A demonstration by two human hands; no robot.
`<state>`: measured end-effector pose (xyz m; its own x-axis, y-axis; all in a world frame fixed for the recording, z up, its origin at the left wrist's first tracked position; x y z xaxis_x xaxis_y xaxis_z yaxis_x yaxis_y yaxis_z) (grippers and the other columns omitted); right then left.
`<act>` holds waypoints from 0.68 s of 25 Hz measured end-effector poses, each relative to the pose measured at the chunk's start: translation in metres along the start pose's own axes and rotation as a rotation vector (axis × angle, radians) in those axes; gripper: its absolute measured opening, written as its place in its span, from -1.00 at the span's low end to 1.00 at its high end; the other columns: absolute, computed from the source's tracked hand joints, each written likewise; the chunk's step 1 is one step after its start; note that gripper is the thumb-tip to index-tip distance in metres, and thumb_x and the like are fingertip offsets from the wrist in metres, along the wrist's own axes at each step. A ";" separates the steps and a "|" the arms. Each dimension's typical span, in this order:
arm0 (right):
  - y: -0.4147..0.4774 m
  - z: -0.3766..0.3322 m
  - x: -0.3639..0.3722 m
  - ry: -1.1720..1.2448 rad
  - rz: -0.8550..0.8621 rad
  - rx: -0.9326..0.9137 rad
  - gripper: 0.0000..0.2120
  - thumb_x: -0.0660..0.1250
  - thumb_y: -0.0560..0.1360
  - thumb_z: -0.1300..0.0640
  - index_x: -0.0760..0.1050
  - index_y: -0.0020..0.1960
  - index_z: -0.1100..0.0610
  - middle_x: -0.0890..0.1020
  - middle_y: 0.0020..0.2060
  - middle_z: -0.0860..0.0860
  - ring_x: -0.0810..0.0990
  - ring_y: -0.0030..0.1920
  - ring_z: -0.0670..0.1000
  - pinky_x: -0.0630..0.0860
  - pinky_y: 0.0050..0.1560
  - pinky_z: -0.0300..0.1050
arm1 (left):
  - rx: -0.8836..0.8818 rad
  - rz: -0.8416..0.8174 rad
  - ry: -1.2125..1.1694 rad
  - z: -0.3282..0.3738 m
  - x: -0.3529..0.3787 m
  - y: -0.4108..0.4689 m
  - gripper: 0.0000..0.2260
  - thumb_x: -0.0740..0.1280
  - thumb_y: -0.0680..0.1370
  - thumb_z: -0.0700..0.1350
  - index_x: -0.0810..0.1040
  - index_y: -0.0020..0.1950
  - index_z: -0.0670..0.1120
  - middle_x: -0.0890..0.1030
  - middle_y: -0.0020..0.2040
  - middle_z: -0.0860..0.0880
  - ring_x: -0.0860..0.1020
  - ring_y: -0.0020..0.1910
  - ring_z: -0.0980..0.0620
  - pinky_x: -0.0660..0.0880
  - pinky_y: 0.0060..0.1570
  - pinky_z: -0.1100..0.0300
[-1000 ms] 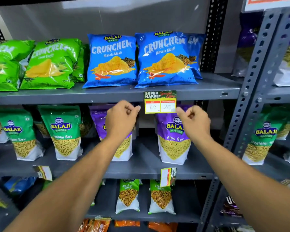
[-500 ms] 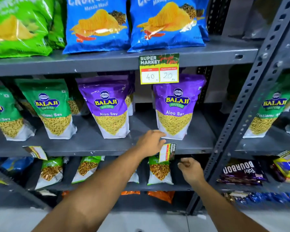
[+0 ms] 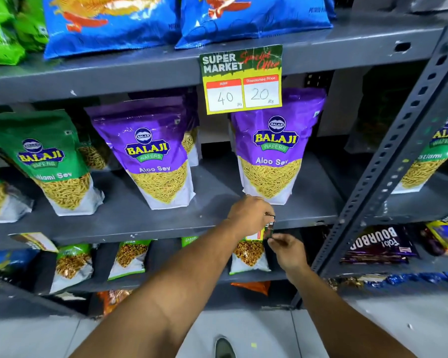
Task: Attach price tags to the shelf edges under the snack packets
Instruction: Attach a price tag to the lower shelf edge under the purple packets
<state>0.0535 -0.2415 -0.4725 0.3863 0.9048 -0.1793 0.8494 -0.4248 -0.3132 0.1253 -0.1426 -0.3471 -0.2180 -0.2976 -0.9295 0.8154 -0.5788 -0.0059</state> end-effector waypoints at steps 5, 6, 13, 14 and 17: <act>-0.004 -0.009 -0.007 -0.198 -0.023 -0.084 -0.79 0.46 0.41 0.09 0.49 -0.35 0.05 0.61 -0.40 -0.04 0.54 -0.33 -0.05 0.45 -0.27 -0.13 | 0.025 0.031 0.007 0.001 -0.003 -0.004 -0.87 0.35 0.48 -0.01 0.69 -0.10 0.03 0.70 -0.07 0.05 0.57 -0.02 -0.02 0.50 -0.18 0.14; -0.007 -0.013 -0.010 -0.222 -0.024 -0.109 -0.79 0.45 0.42 0.10 0.49 -0.35 0.04 0.60 -0.41 -0.04 0.53 -0.35 -0.07 0.43 -0.32 -0.18 | 0.024 0.038 -0.002 -0.002 -0.003 -0.007 -0.86 0.34 0.48 0.00 0.68 -0.09 0.04 0.71 -0.07 0.06 0.59 -0.03 -0.02 0.51 -0.18 0.15; -0.011 -0.034 -0.041 -0.104 -0.048 -0.214 -0.91 0.43 0.43 0.23 0.56 -0.24 0.15 0.66 -0.30 0.01 0.58 -0.27 -0.06 0.50 -0.19 -0.23 | -0.205 0.181 -0.575 -0.053 0.015 -0.045 -0.80 0.39 0.49 -0.04 0.68 -0.06 -0.15 0.71 -0.21 -0.08 0.58 -0.20 0.14 0.56 -0.13 0.10; -0.011 -0.038 -0.041 -0.107 -0.036 -0.222 -0.90 0.43 0.43 0.24 0.56 -0.25 0.12 0.66 -0.30 -0.01 0.60 -0.26 -0.07 0.51 -0.17 -0.23 | -0.239 0.204 -0.624 -0.058 0.020 -0.052 -0.80 0.38 0.50 -0.06 0.68 -0.01 -0.16 0.72 -0.14 -0.09 0.60 -0.14 0.13 0.56 -0.09 0.12; -0.010 -0.049 -0.039 -0.214 0.014 -0.259 -0.93 0.43 0.43 0.17 0.55 -0.18 0.05 0.66 -0.27 -0.07 0.62 -0.20 -0.11 0.48 -0.15 -0.26 | -0.359 0.338 -0.654 -0.067 0.029 -0.068 -0.81 0.42 0.48 -0.11 0.67 0.05 -0.14 0.72 0.01 -0.08 0.64 -0.01 0.10 0.54 0.01 0.29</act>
<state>0.0480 -0.2709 -0.4169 0.3377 0.8602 -0.3821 0.9183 -0.3903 -0.0671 0.0996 -0.0603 -0.3982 -0.1082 -0.8591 -0.5003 0.9909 -0.1336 0.0152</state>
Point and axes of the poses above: each hand's wrist, its own y-axis towards the middle knuckle, its own x-axis out of the palm, z = x × y, the point moved 9 cm from there along y, towards the middle knuckle
